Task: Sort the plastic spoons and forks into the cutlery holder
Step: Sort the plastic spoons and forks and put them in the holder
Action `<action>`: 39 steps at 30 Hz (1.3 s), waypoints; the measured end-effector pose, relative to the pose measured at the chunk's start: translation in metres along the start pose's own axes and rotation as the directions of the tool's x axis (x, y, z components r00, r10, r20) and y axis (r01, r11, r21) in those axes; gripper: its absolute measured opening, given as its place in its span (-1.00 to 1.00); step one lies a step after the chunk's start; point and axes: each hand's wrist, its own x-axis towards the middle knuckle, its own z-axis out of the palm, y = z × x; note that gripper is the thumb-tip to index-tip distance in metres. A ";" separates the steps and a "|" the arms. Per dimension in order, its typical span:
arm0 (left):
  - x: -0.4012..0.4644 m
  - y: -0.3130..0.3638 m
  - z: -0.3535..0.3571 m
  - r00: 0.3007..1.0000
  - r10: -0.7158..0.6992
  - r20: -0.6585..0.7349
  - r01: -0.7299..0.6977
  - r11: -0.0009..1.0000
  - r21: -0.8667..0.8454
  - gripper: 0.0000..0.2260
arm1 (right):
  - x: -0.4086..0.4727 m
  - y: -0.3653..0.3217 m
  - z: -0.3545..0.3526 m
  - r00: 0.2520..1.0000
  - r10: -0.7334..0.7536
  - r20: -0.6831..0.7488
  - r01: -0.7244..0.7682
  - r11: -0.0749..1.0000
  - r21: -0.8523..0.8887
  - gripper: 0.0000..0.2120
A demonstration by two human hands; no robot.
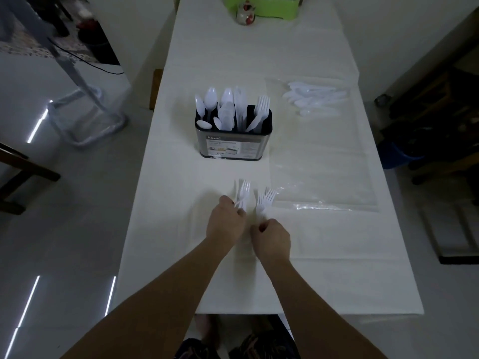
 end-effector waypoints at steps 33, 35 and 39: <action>0.021 -0.004 -0.017 0.961 -0.135 0.243 0.230 0.877 -0.421 -0.87 | 0.006 -0.023 -0.013 0.974 -0.114 0.196 0.065 0.969 0.238 -0.76; 0.021 -0.006 -0.018 0.957 -0.121 0.262 0.225 0.882 -0.415 -0.88 | 0.001 -0.029 -0.017 0.961 -0.175 0.214 0.122 0.964 0.237 -0.81; 0.010 0.002 -0.025 0.948 -0.085 0.307 0.253 0.787 -0.562 -0.84 | -0.006 -0.043 -0.021 0.959 -0.240 0.154 0.209 0.959 0.191 -0.85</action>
